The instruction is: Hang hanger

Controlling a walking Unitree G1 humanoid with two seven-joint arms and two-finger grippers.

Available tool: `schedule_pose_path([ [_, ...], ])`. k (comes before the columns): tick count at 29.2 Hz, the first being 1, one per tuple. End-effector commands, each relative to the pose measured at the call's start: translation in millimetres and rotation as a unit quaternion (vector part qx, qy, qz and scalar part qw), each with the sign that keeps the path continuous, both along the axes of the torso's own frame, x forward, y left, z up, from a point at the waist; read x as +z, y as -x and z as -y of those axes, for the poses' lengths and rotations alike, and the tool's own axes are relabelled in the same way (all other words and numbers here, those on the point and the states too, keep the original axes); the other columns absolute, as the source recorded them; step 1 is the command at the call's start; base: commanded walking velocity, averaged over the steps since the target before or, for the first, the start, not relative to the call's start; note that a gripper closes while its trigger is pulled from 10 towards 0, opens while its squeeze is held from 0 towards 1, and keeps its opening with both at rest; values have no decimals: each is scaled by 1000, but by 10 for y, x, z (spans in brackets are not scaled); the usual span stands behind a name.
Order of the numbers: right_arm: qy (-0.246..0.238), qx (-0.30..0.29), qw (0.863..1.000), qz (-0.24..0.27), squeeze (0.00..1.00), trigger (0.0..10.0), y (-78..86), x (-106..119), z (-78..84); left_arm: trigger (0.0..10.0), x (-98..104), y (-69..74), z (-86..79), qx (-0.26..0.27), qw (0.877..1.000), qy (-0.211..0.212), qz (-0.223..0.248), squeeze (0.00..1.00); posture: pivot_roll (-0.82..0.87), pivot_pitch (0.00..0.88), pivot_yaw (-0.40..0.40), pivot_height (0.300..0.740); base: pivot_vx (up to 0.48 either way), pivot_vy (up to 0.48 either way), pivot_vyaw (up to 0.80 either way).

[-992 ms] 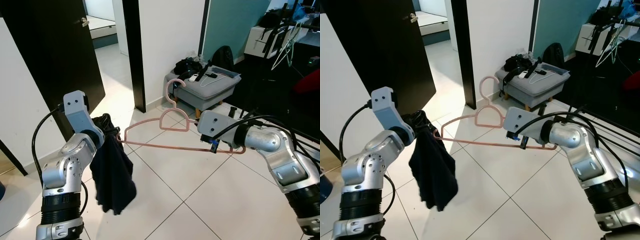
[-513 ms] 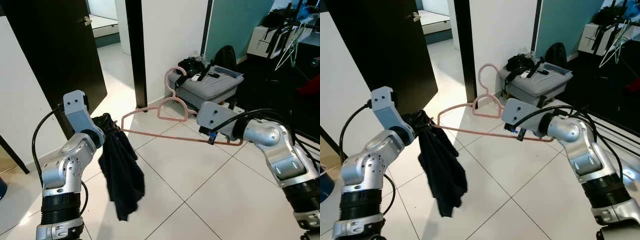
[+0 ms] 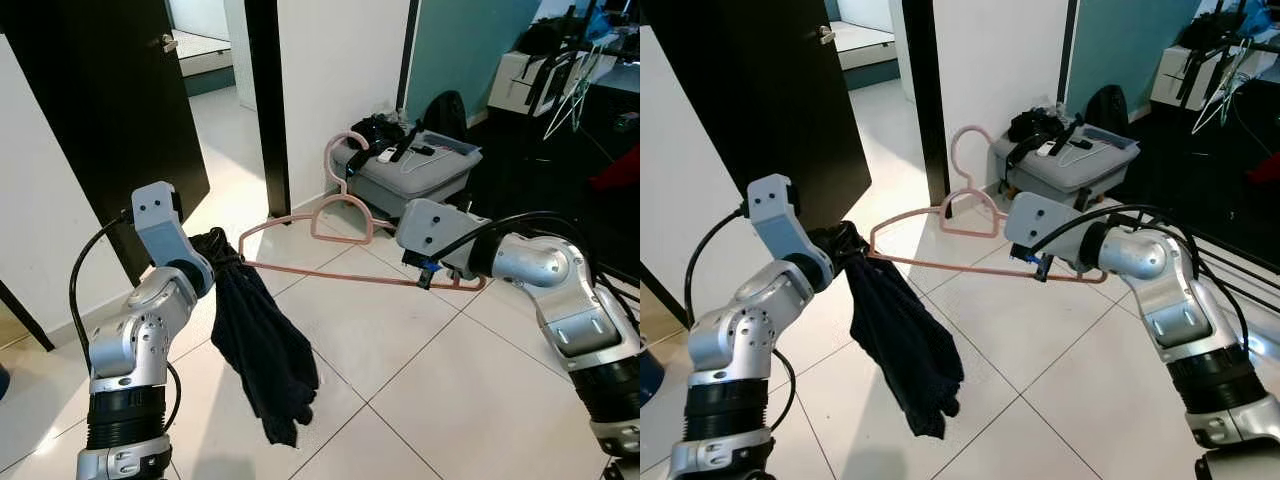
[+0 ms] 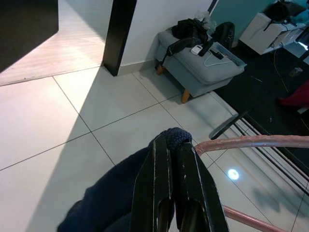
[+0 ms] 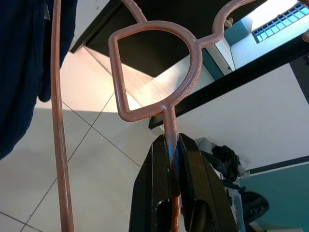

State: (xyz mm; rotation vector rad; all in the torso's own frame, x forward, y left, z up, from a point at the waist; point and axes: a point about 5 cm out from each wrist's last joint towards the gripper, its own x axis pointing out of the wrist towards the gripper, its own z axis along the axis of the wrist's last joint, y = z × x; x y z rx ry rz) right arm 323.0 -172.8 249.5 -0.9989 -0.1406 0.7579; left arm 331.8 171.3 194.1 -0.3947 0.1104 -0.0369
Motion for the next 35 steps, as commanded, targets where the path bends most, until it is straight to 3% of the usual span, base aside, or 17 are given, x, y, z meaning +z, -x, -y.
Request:
schedule_pose_path([
  [1, -3, 13, 1000, 3, 0, 10000, 18, 27, -55, 10000, 70, -11, 10, 0, 1000, 2, 14, 0, -79, 0, 48, 740, 0, 0, 0],
  [6, 6, 10, 1000, -2, 0, 10000, 23, 21, -17, 10000, 65, -3, -43, 7, 1000, -3, 13, 0, -80, 0, 48, 740, 0, 0, 0],
  [16, 49, -21, 999, -6, 0, 10000, 15, 26, 213, 10000, 74, -18, -228, 33, 999, -23, 11, 0, -85, 0, 50, 740, 0, 0, 0],
  [35, -5, -8, 998, 61, 0, 10000, -48, 206, -14, 10000, 73, -41, -58, 11, 1000, -10, 12, 0, -88, 0, 54, 740, 0, 0, 0],
])
